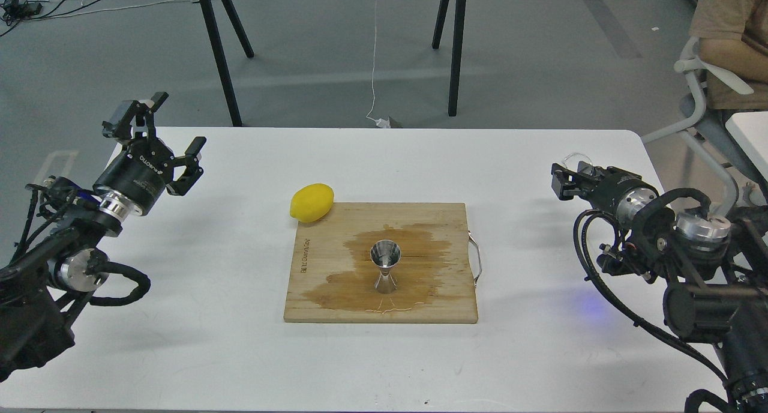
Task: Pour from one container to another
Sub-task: 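Carry the clear glass back and lower it onto the table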
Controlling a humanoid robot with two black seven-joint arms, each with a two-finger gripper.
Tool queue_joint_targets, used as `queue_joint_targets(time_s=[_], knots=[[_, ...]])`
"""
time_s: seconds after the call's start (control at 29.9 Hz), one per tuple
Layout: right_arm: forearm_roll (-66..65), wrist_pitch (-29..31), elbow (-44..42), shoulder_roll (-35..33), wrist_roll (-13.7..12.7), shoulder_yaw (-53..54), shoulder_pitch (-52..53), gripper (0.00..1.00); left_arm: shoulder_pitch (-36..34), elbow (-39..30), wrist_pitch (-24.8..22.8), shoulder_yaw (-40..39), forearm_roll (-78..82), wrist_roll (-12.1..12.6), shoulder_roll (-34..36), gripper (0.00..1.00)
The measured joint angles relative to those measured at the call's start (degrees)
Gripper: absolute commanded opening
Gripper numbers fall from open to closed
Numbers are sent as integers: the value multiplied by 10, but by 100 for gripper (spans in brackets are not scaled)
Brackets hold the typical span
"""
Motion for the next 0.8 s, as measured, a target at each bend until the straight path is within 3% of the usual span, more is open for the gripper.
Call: queue_joint_targets(time_s=[0.4,0.8], knots=[[2,-27,-38,0,4,3,-25,44,3,0,0,-1,-1,0,3,100],[-3,-42,-47,-2,28,-6,-28,46,3,0,0,-1,-1,0,2,100]])
